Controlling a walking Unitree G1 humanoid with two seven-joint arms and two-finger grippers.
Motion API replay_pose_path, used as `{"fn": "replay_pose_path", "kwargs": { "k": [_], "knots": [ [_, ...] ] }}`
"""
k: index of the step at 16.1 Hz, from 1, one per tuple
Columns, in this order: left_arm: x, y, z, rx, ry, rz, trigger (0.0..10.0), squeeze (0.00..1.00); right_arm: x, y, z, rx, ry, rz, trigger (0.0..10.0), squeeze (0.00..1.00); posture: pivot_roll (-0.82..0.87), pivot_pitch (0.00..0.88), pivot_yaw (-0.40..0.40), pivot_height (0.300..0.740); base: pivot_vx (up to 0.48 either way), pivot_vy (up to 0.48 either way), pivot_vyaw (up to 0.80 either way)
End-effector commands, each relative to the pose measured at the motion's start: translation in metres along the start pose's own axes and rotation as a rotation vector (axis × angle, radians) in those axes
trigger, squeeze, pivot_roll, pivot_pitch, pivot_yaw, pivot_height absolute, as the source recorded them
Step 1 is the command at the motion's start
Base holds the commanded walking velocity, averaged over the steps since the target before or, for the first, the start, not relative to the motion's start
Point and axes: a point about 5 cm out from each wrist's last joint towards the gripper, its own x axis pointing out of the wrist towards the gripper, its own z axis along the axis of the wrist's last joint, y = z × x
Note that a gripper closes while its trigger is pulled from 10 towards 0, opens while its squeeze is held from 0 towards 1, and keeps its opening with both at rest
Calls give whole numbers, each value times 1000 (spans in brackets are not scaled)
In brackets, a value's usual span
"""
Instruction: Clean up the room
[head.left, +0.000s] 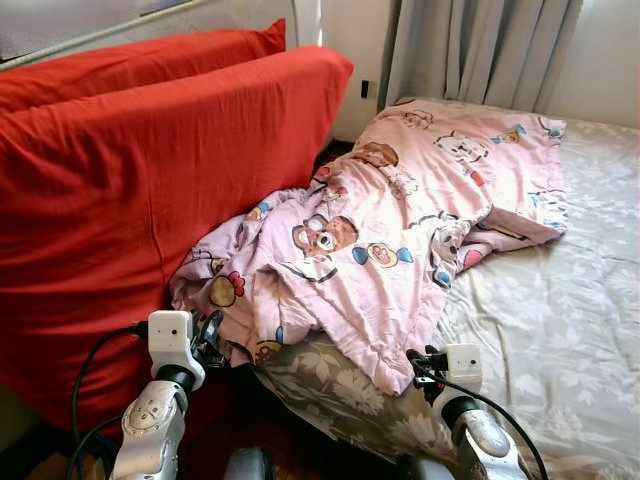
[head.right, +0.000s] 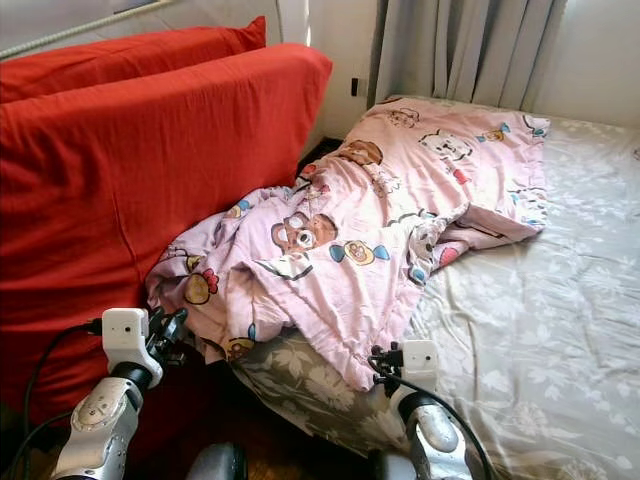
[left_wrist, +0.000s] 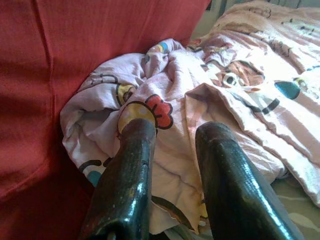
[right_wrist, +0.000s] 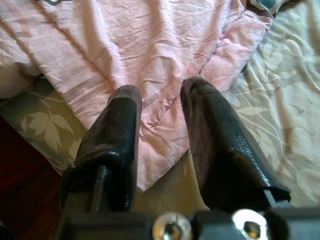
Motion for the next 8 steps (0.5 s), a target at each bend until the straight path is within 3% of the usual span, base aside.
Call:
{"fn": "replay_pose_path", "kwargs": {
  "k": [1, 6, 8],
  "knots": [
    [-1, 5, -1, 5, 18, 16, 10000, 0, 2, 5, 1, -3, 1, 15, 10000, 0, 70, 0, 9, 605, 0, 0, 800],
    [-1, 5, -1, 5, 20, 13, 10000, 0, 3, 5, 1, 3, 2, 14, 10000, 0, 68, 0, 11, 605, 0, 0, 724],
    [-1, 4, -1, 4, 21, 10, 10000, 0, 2, 6, 0, 3, 4, 16, 10000, 0, 69, 0, 13, 605, 249, 0, 291]
  ]
}}
